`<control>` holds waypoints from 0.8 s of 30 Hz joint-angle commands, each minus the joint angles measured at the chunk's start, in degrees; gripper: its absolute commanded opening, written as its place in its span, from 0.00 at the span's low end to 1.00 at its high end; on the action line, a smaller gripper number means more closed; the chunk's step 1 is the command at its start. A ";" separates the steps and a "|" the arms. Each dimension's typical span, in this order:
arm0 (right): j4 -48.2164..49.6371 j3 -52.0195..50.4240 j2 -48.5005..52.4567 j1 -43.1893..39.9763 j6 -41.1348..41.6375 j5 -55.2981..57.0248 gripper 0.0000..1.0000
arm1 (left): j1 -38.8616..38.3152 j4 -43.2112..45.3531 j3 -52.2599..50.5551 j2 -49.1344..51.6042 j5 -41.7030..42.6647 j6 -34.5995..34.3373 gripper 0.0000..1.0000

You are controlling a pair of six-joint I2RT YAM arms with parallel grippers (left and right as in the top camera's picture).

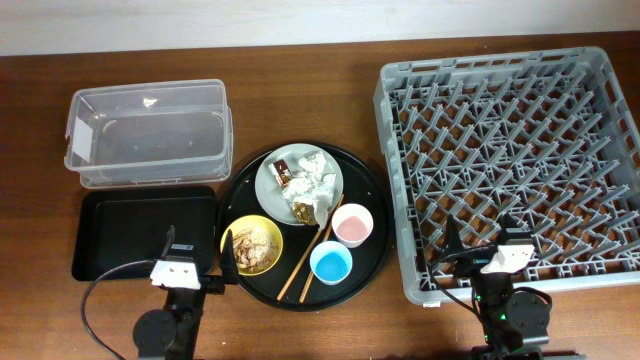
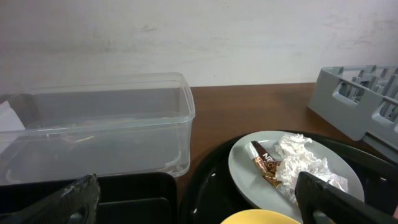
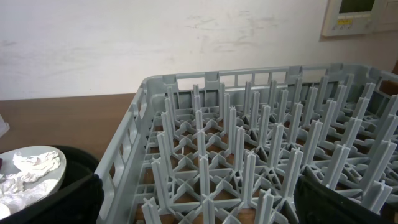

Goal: Sort waste into correct bins and load items into the dishwasher rack

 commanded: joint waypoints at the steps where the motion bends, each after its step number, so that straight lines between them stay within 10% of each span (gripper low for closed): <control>1: -0.37 -0.37 -0.37 0.31 -0.20 0.33 0.99 | 0.24 0.17 -0.44 -0.48 0.83 1.11 0.99; 14: -0.70 0.48 -0.15 0.31 -0.15 -0.79 0.99 | 0.24 0.15 -0.22 -0.48 0.87 -4.09 0.99; 24: -38.36 37.70 31.47 0.31 2.64 -0.83 0.99 | 0.24 -25.55 29.11 27.87 2.36 -5.53 0.99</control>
